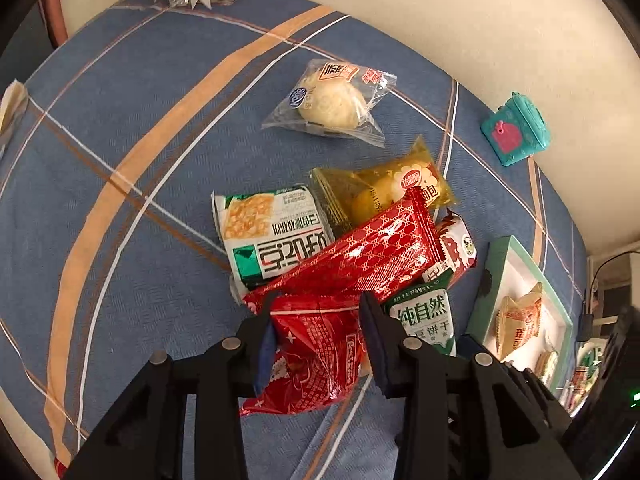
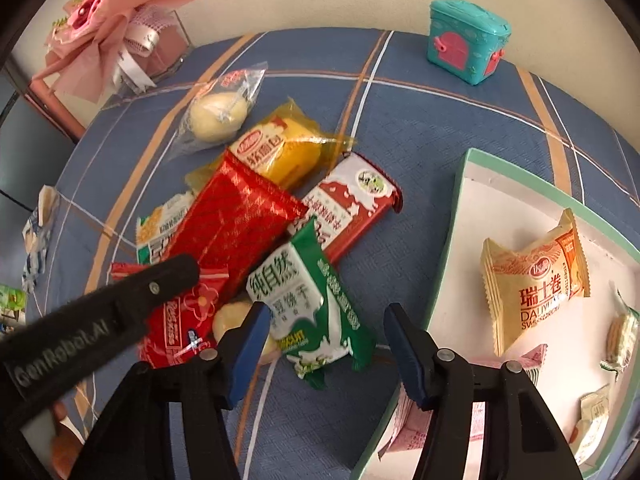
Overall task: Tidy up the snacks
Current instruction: 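Grasp the red star-print bag with left tool while right tool grasps green biscuit pack, then carry the red bag in left tool while right tool carries green pack over tray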
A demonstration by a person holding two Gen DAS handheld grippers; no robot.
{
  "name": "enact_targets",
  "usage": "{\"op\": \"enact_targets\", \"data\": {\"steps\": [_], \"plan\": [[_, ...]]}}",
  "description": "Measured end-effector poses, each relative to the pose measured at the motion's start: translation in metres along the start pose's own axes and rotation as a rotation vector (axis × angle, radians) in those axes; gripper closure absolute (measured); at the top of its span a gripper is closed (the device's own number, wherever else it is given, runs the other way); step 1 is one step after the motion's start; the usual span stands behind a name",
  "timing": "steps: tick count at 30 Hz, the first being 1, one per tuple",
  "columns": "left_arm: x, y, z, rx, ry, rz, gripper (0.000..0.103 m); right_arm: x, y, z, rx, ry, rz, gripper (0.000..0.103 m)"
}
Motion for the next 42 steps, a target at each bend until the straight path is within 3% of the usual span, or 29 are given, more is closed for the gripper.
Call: {"op": "enact_targets", "data": {"steps": [5, 9, 15, 21, 25, 27, 34, 42], "plan": [[-0.004, 0.005, -0.005, 0.012, -0.02, 0.01, 0.046, 0.004, -0.008, -0.005, 0.022, 0.022, -0.006, 0.043], [-0.004, 0.005, -0.009, 0.02, -0.016, 0.013, 0.045, 0.009, -0.018, -0.012, 0.041, 0.057, -0.027, 0.048], [-0.002, -0.001, -0.025, 0.056, 0.057, -0.051, 0.045, 0.014, -0.021, -0.018, 0.039, 0.07, -0.029, 0.064], [0.001, 0.001, -0.038, 0.056, 0.068, -0.055, 0.045, 0.008, -0.01, -0.03, 0.045, 0.033, 0.014, 0.071], [0.001, 0.004, -0.046, 0.047, 0.092, -0.075, 0.05, 0.004, -0.001, -0.04, 0.038, 0.031, 0.018, 0.074], [0.005, 0.006, -0.048, 0.042, 0.099, -0.072, 0.063, 0.003, 0.004, -0.044, 0.034, 0.019, 0.026, 0.074], [0.009, 0.011, -0.057, 0.026, 0.124, -0.099, 0.065, 0.005, 0.022, -0.051, 0.02, -0.006, 0.053, 0.076], [0.005, 0.047, -0.052, -0.085, 0.096, -0.076, 0.065, -0.009, 0.051, -0.054, -0.019, -0.047, 0.103, 0.076]]}}
Point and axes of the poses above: each gripper's, at about its wrist camera, not at the fingertips, and y roughly against the way its jaws point, x to its left, z to its top, the point moved 9 cm from there along -y, roughly the way its jaws point, and after that the axes turned 13 degrees about -y, right-handed, at the moved point
